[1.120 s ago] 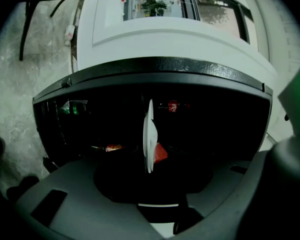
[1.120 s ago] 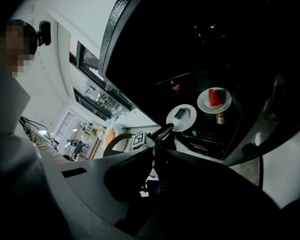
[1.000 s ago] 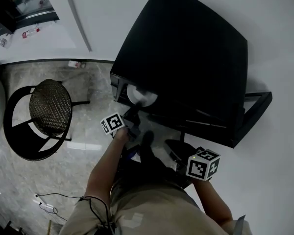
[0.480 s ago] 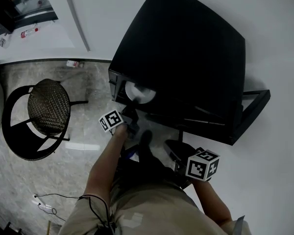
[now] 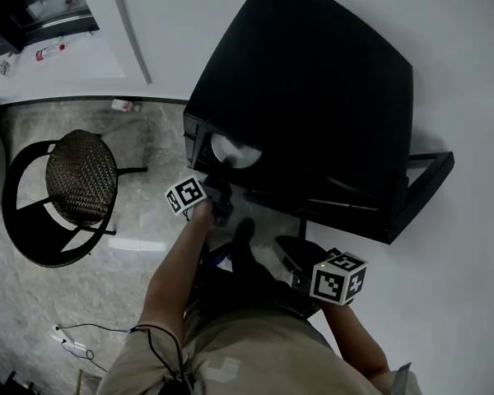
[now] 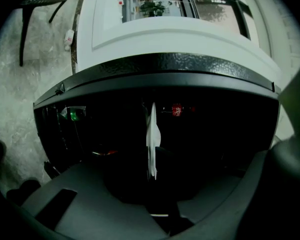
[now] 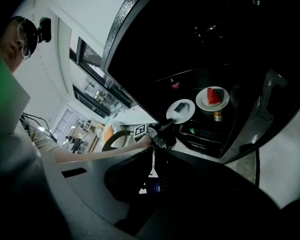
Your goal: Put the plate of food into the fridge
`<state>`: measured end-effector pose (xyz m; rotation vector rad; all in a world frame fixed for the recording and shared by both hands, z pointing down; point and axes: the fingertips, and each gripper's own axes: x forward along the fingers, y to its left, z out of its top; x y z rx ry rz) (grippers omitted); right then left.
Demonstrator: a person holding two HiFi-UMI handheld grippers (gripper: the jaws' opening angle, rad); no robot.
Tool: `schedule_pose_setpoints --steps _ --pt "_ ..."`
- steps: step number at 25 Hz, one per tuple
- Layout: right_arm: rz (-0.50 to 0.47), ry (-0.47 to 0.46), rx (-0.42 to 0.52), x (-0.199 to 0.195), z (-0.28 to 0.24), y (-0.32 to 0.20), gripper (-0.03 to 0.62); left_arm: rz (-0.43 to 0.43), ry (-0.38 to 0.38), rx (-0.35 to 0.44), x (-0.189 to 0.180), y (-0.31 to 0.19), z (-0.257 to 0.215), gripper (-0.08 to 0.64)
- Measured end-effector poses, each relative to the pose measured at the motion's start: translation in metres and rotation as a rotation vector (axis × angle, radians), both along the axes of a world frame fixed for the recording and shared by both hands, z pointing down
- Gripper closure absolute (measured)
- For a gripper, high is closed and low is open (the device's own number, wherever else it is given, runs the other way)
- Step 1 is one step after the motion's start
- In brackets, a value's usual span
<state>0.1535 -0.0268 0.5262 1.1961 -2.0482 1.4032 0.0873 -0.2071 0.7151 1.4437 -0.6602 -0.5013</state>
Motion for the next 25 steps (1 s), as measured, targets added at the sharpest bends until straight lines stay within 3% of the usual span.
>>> schedule_pose_setpoints --steps 2,4,5,11,15,25 --pt "-0.002 0.003 -0.002 0.001 0.001 0.0 0.563 -0.017 0.018 -0.003 -0.002 0.003 -0.002 0.524" --pt "-0.007 0.007 -0.002 0.0 0.002 0.0 0.563 0.003 0.012 -0.011 0.0 0.01 -0.001 0.438" --pt "-0.011 0.008 -0.003 -0.001 0.002 0.0 0.565 0.025 0.002 -0.014 0.001 0.015 0.0 0.433" --pt "-0.033 0.014 0.004 -0.005 0.003 0.0 0.564 0.114 -0.061 -0.011 0.015 0.026 0.004 0.462" --pt "-0.038 0.03 0.004 -0.003 0.003 0.002 0.563 0.108 -0.061 0.007 0.02 0.018 0.001 0.523" --pt "0.007 -0.004 -0.005 0.005 0.001 -0.002 0.564 0.095 -0.079 0.015 0.021 0.009 0.0 0.53"
